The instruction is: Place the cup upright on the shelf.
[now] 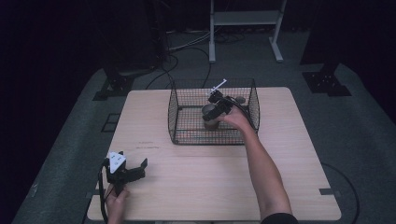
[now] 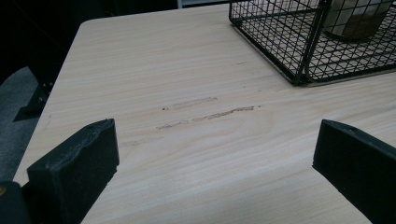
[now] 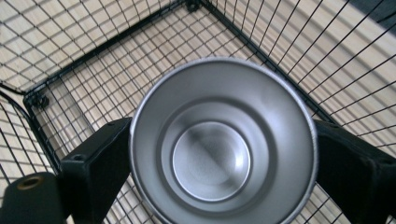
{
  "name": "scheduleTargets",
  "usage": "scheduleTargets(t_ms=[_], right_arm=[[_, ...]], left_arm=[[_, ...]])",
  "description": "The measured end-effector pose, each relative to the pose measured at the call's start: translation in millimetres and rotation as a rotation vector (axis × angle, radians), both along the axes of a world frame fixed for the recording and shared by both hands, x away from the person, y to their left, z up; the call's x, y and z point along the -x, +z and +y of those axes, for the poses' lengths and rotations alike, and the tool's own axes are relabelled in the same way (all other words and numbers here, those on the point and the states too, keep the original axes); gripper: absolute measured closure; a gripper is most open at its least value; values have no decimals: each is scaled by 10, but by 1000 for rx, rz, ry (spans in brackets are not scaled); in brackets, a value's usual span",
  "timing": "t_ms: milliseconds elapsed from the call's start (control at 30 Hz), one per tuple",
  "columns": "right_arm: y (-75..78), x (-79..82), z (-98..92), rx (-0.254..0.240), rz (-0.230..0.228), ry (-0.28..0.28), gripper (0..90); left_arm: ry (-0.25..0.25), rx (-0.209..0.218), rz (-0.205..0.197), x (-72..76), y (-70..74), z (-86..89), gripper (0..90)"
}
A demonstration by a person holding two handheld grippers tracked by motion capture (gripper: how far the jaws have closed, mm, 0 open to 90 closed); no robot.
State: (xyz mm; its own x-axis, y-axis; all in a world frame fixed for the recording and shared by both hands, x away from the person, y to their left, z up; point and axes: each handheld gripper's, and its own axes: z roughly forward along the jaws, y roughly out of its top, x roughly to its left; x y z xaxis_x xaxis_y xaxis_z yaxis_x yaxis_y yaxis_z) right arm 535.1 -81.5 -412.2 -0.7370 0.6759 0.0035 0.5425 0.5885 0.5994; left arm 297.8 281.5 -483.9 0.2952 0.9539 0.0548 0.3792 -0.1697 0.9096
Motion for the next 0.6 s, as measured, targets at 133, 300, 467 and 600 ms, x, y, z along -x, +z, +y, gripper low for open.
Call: scheduleTargets(t_ms=[133,300,467,600], right_arm=[[57,23,7,-17,-28,-14,77],[142,56,-7,-44,-48,-29,60],[241,88,-60,-99,-60,-34,51],[353,139,-106,-139,-74,-44,47]], left_arm=[[5,12,-3,-8,-2,11,0],[4,8,-5,-10,-2,10,0],[6,7,3,-10,0,10,0],[6,4,3,-11,-4,1,0]])
